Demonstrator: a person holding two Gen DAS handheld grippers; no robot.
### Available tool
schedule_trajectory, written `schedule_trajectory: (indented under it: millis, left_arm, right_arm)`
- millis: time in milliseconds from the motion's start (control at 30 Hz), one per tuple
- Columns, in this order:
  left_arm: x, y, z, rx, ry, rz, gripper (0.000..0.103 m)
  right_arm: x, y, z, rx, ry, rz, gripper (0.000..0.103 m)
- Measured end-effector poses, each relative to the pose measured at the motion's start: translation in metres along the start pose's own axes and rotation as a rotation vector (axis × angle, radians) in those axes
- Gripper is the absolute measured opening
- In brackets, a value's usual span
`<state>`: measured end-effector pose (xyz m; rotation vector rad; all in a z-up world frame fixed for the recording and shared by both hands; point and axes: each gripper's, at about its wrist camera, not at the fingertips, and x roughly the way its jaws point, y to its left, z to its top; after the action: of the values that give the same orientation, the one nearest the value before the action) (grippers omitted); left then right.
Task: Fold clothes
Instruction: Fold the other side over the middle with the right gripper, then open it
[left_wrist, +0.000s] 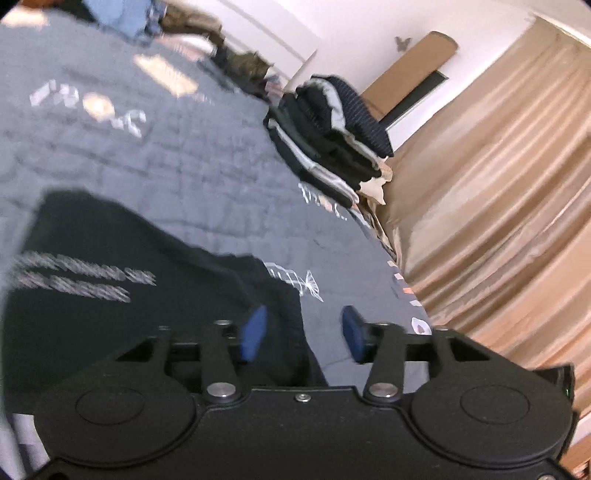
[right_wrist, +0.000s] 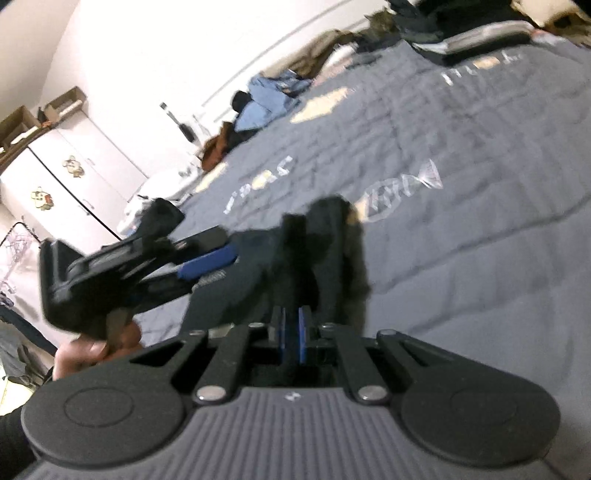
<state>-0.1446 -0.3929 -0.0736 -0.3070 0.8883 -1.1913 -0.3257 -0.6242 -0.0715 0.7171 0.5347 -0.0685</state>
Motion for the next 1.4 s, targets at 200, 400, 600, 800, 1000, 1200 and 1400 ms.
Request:
schedule_trajectory:
  millis: [200,400,600,800,1000,1200,1400]
  left_arm:
    - [-0.055,0.012,0.0,-0.006,-0.059,0.04,0.055]
    - [-0.074,0.037,-0.01,-0.057,-0.056,0.058,0.055]
    - [-0.081,0.058,-0.009,-0.094,-0.027,0.044,0.055]
    - [-0.079,0.076,0.003,-0.135,0.0,-0.041,0.056]
    - [-0.046,0.096,0.016,-0.218,0.038,-0.118,0.056]
    - [-0.017,0.103,0.037,-0.216,0.05,-0.142,0.056]
    - [0.026,0.108,0.045,-0.236,0.102,-0.147,0.056]
  right_arm:
    - [0.024,0.025,0.003,-0.033,0.029,0.07,0.008]
    - [0.061,0.033,-0.006,-0.047,0.143,0.047,0.019]
    - [0.066,0.01,-0.008,0.036,0.181,-0.054,0.013]
    - [0.055,-0.002,-0.007,0.081,0.178,-0.094,0.009]
    - [0.051,0.007,0.001,0.063,0.111,-0.047,0.013]
    - [0.066,0.022,0.02,0.046,0.036,0.02,0.013]
    - [0.095,0.016,0.042,0.063,0.012,-0.001,0.014]
